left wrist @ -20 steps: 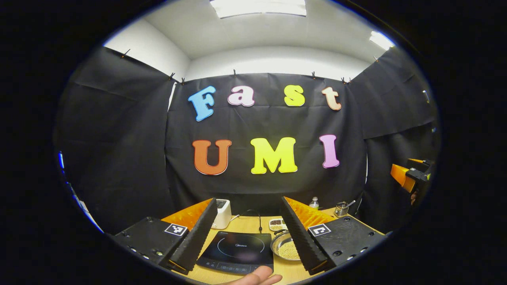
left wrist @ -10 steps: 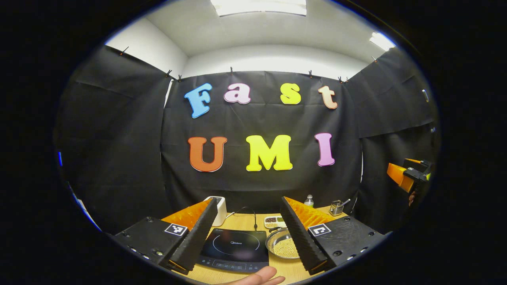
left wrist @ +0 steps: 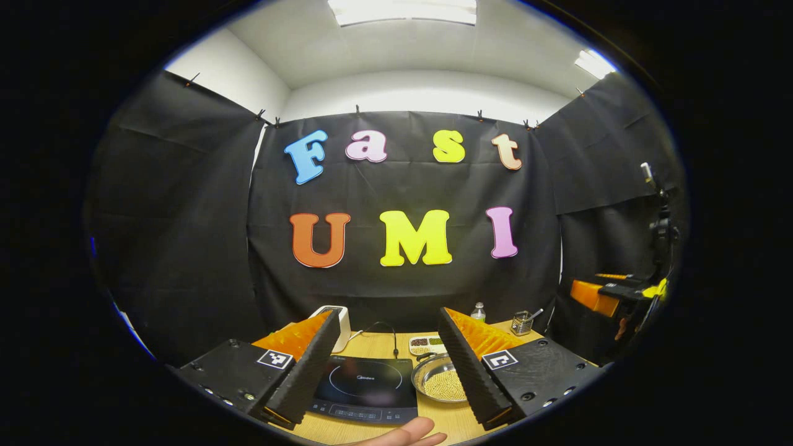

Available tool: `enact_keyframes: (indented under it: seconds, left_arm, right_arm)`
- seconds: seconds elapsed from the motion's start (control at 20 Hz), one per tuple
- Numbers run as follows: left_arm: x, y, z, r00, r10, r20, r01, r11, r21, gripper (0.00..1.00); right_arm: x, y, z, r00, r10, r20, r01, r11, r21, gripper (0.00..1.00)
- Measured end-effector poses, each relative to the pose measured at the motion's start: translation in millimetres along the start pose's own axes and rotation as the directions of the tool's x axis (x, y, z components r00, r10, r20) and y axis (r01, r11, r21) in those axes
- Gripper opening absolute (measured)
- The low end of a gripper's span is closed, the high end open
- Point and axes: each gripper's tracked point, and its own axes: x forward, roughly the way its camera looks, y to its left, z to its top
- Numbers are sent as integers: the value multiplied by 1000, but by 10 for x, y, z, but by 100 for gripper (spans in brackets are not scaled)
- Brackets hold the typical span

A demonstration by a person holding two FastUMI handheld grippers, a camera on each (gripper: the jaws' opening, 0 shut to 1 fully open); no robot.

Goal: First push the handle of the pot to place it horizontally, then grasp the pot with both hands and set it on the induction cooktop.

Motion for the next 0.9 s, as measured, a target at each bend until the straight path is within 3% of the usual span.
enact_keyframes:
  seconds: [0.1,0.2,0.25,0.4,0.45,0.5,0.85,0.9]
  left_arm:
    - [-52,-9,-2,1000,-9,1,9,1000,-6,95]
    - [-91,4,22,1000,-10,12,11,1000,-1,95]
    - [-116,16,25,1000,-11,16,11,1000,3,95]
    - [-168,12,11,1000,-17,19,17,1000,15,95]
    - [-189,6,10,1000,-20,21,20,1000,19,95]
    - [-212,4,24,999,-22,25,21,999,24,95]
    - [-307,-26,21,999,-31,41,29,998,60,96]
    - [-320,-30,25,999,-33,42,31,998,58,96]
  right_arm:
    - [153,127,-247,996,56,-75,-56,998,10,66]
    - [297,256,-492,982,118,-149,-113,993,41,45]
    - [363,277,-626,973,130,-192,-121,991,60,29]
    - [533,315,-1068,936,148,-318,-118,987,112,0]
    - [563,354,-1194,920,163,-357,-129,985,118,4]
    - [577,375,-1332,904,172,-392,-137,984,114,0]
    - [649,419,-2071,816,161,-555,-159,986,53,7]
    - [635,450,-2163,805,157,-572,-172,985,28,0]
